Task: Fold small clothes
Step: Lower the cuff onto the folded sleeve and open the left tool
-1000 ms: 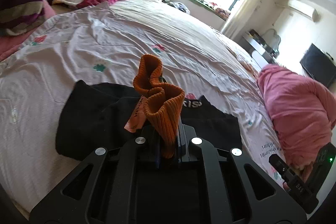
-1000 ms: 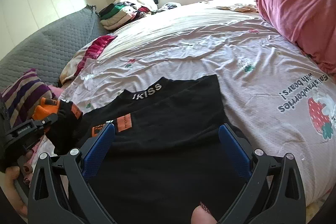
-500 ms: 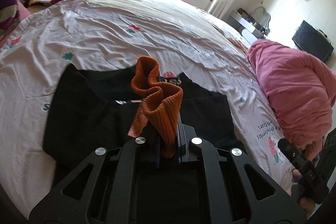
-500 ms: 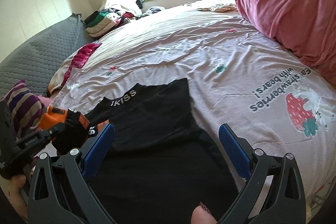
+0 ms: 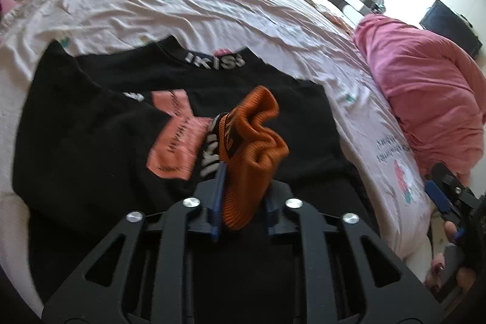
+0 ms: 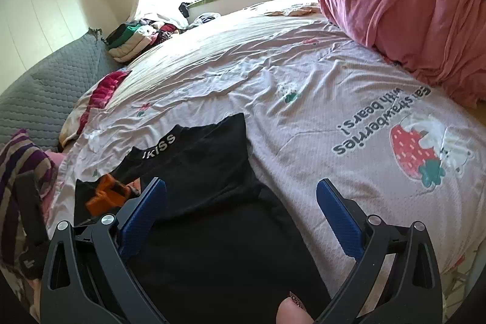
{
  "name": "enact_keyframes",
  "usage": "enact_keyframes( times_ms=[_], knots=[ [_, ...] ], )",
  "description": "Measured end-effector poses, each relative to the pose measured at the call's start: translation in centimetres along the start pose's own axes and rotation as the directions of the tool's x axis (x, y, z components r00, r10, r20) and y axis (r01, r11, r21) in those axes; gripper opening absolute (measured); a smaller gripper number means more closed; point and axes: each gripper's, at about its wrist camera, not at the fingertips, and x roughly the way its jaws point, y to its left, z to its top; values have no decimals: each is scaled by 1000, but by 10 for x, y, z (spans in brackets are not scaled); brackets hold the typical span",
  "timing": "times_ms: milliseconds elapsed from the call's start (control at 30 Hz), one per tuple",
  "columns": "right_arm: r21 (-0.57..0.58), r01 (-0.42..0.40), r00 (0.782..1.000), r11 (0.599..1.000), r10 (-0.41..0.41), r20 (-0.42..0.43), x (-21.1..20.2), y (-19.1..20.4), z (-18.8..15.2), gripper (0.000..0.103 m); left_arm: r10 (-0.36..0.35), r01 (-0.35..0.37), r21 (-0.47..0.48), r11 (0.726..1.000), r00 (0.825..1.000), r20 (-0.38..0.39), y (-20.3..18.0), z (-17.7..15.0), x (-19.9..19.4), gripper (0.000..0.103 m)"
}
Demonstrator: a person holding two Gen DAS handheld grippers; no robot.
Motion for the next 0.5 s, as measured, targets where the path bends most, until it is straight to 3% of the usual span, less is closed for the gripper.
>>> enact_keyframes(
  times_ms=[67, 200, 500],
  knots=[
    [-12, 6, 1000, 1000, -7, -14, 5, 0, -2, 98, -17, 17, 1, 1000, 1000, -6, -2, -4, 0, 18],
    [1, 5, 999, 1000, -5, -33, 12, -3, -6, 98, -44, 44, 12, 999, 999, -14, -8, -8, -3, 29],
    [-41, -29, 996, 999, 25, -81, 29, 18, -16, 98, -24, 25, -11, 1000, 998, 51, 8, 2, -29, 45]
  ],
)
